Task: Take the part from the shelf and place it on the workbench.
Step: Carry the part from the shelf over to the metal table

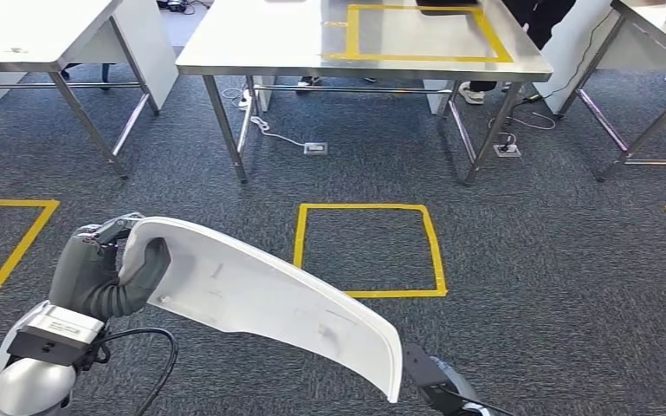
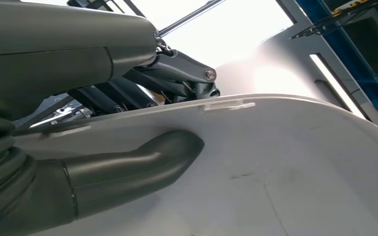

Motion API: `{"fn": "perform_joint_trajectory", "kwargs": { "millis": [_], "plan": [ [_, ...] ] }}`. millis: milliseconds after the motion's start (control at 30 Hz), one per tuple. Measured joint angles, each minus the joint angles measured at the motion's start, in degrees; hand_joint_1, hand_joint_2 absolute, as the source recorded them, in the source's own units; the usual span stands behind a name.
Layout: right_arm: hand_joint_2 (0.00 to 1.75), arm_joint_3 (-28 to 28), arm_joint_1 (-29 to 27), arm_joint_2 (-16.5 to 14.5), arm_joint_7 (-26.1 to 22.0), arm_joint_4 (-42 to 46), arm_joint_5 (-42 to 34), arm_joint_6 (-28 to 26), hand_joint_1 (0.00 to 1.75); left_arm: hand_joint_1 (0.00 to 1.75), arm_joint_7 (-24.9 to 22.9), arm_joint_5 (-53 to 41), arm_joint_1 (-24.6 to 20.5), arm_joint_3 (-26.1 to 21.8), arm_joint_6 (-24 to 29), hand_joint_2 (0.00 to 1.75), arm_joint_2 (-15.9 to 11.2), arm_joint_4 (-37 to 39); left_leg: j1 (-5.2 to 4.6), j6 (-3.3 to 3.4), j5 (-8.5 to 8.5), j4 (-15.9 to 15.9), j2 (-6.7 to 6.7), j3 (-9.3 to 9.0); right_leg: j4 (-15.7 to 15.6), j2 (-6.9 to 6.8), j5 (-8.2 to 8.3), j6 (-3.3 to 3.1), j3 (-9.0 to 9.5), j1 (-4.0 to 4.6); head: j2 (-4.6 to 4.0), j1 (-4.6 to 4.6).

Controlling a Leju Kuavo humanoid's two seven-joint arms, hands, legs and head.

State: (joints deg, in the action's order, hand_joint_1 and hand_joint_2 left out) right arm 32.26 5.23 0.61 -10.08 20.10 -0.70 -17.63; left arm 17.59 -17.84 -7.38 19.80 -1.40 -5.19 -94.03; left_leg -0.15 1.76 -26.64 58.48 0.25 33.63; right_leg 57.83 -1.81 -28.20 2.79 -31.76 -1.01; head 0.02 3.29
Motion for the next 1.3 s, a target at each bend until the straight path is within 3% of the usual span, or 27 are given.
{"fn": "perform_joint_trajectory", "kwargs": {
  "millis": [67,133,167,200,233,333,400,533,567,667,700,733,800,867,900,1033,1100,1167,1200,1233,1267,1300],
  "plan": [
    [0.0,-0.17,0.01,0.08,0.03,-0.02,-0.01,0.04,0.0,1.75,0.0,0.0,-0.3,0.0,-0.03,1.75,0.16,0.1,0.39,0.52,0.42,-0.61,-0.01,-0.18,3.55,0.82,-2.32,0.27,-1.58,-0.01,-0.01,-0.01],
    [0.0,-0.32,-0.15,0.15,0.05,-0.17,-0.09,0.1,0.0,1.75,0.0,0.0,-0.48,0.0,-0.1,1.75,0.37,0.34,0.44,0.67,0.5,-0.67,-0.04,-0.05,11.02,1.34,-6.04,0.4,-5.21,-0.02,-0.02,-0.01],
    [0.0,-0.37,-0.28,0.19,0.05,-0.29,-0.14,0.14,0.0,1.75,0.0,0.0,-0.47,0.0,-0.14,1.75,0.44,0.51,0.45,0.67,0.49,-0.65,-0.09,0.0,14.3,1.37,-7.16,0.46,-6.88,-0.05,-0.01,-0.02],
    [0.0,-0.44,-0.41,0.23,0.06,-0.41,-0.18,0.16,0.0,1.75,0.0,0.0,-0.46,0.0,-0.16,1.75,0.49,0.67,0.47,0.62,0.48,-0.61,-0.14,0.03,15.74,1.38,-7.14,0.5,-7.72,-0.1,-0.01,-0.02],
    [0.0,-0.51,-0.49,0.28,0.06,-0.49,-0.19,0.16,0.0,1.75,0.0,-0.01,-0.45,0.0,-0.19,1.75,0.54,0.81,0.54,0.5,0.45,-0.53,-0.21,0.03,14.92,1.38,-5.99,0.53,-7.48,-0.18,0.0,-0.02],
    [0.0,-0.64,-0.49,0.4,0.06,-0.52,-0.2,0.23,0.0,1.75,-0.02,0.0,-0.49,0.0,-0.19,1.75,0.79,0.98,0.71,-0.41,0.11,0.08,-0.34,0.1,4.16,1.4,-0.6,0.46,-2.57,-0.42,0.0,-0.01],
    [0.0,-0.66,-0.5,0.39,0.05,-0.52,-0.24,0.33,0.0,1.75,-0.07,-0.01,-0.52,0.04,-0.19,1.75,0.89,0.98,0.61,-1.32,-0.02,0.31,-0.41,0.22,0.81,1.56,0.26,-0.2,-1.15,-0.29,-0.01,0.01],
    [0.0,-0.72,-0.51,0.39,-0.12,-0.54,-0.49,0.26,0.0,1.75,-0.11,-0.02,-0.55,0.15,-0.19,1.75,0.91,0.98,0.87,-2.94,-0.66,1.03,-0.37,0.57,0.61,1.76,0.6,-2.09,-1.3,-0.09,-0.01,0.04],
    [0.0,-0.73,-0.49,0.39,-0.19,-0.54,-0.51,0.22,0.0,1.75,-0.11,-0.02,-0.57,0.16,-0.19,1.75,0.91,1.0,0.92,-3.18,-1.98,3.07,-0.36,1.46,0.5,1.77,0.7,-2.41,-1.24,-0.16,-0.01,0.09],
    [0.0,-0.74,-0.53,0.4,-0.26,-0.55,-0.46,0.19,0.0,1.75,-0.11,0.0,-0.5,0.25,-0.19,1.75,0.9,1.24,0.94,-3.52,-7.18,13.99,-0.35,6.48,0.5,1.84,0.68,-2.82,-1.29,-0.02,-0.01,0.16],
    [0.0,-0.74,-0.55,0.4,-0.25,-0.56,-0.43,0.19,0.0,1.75,-0.11,0.0,-0.46,0.27,-0.19,1.75,0.89,1.36,0.94,-3.51,-7.65,16.16,-0.35,7.5,0.51,1.92,0.67,-2.84,-1.29,0.06,-0.01,0.16],
    [0.0,-0.74,-0.55,0.41,-0.25,-0.58,-0.38,0.19,0.0,1.75,-0.11,-0.01,-0.43,0.27,-0.19,1.75,0.88,1.45,0.94,-3.4,-6.97,16.14,-0.36,7.48,0.53,2.07,0.67,-2.84,-1.26,0.11,-0.01,0.16],
    [0.0,-0.74,-0.5,0.4,-0.24,-0.61,-0.27,0.17,0.0,1.75,-0.11,-0.02,-0.44,0.28,-0.19,1.75,0.86,1.53,0.92,-2.98,-3.17,9.74,-0.6,4.25,0.57,2.52,0.61,-2.75,-1.09,0.16,-0.02,0.16],
    [0.0,-0.74,-0.37,0.4,-0.23,-0.61,-0.18,0.1,0.0,1.75,-0.11,-0.01,-0.48,0.28,-0.19,1.75,0.85,1.54,0.81,-2.57,-0.73,2.46,-1.37,0.64,0.69,2.97,0.53,-2.34,-1.13,0.26,-0.01,0.16],
    [0.0,-0.74,-0.33,0.4,-0.21,-0.61,-0.14,0.07,0.0,1.75,-0.11,-0.01,-0.49,0.28,-0.19,1.75,0.85,1.54,0.7,-2.38,-0.48,0.71,-1.65,-0.19,0.68,3.16,0.55,-2.02,-1.24,0.26,-0.01,0.16],
    [0.0,-0.72,-0.31,0.43,-0.18,-0.61,-0.07,0.0,0.0,1.75,-0.11,-0.02,-0.52,0.27,-0.19,1.75,0.89,1.4,0.61,-0.99,-0.25,-0.14,-1.22,-0.36,0.9,3.35,0.38,-0.58,-1.6,0.05,-0.01,0.15],
    [0.0,-0.72,-0.23,0.46,-0.18,-0.61,-0.04,-0.01,0.0,1.75,-0.11,-0.01,-0.54,0.27,-0.19,1.75,0.96,1.28,0.77,-0.26,-0.04,-0.48,-0.68,-0.48,5.18,2.83,-2.18,-0.1,-3.54,0.04,-0.01,0.14],
    [0.0,-0.7,-0.25,0.47,-0.18,-0.63,-0.01,-0.03,0.0,1.75,-0.11,0.0,-0.5,0.26,-0.19,1.75,0.99,1.3,0.71,0.04,-0.1,-0.47,-0.17,-0.43,12.93,2.56,-5.68,0.24,-7.35,0.08,0.0,0.14],
    [0.0,-0.7,-0.3,0.48,-0.18,-0.66,0.0,-0.04,0.0,1.75,-0.11,0.01,-0.46,0.26,-0.19,1.75,0.99,1.31,0.68,0.08,-0.12,-0.45,0.07,-0.41,15.81,2.55,-6.5,0.35,-8.84,0.06,0.0,0.14],
    [0.0,-0.69,-0.34,0.48,-0.18,-0.7,0.0,-0.05,0.0,1.75,-0.11,0.0,-0.45,0.26,-0.19,1.75,0.99,1.33,0.67,0.09,-0.14,-0.43,0.29,-0.41,16.66,2.49,-6.19,0.39,-9.38,0.06,-0.01,0.14],
    [0.0,-0.69,-0.34,0.49,-0.18,-0.74,0.0,-0.08,0.0,1.75,-0.11,0.0,-0.45,0.26,-0.19,1.75,0.99,1.33,0.67,0.06,-0.17,-0.38,0.47,-0.43,15.07,2.36,-4.79,0.36,-8.7,0.04,-0.01,0.14],
    [0.0,-0.69,-0.32,0.5,-0.18,-0.77,0.0,-0.12,0.0,1.75,-0.11,-0.01,-0.46,0.26,-0.19,1.75,0.99,1.31,0.67,-0.02,-0.22,-0.31,0.63,-0.48,11.45,2.1,-2.72,0.25,-6.93,0.04,-0.01,0.14]
  ]
}}
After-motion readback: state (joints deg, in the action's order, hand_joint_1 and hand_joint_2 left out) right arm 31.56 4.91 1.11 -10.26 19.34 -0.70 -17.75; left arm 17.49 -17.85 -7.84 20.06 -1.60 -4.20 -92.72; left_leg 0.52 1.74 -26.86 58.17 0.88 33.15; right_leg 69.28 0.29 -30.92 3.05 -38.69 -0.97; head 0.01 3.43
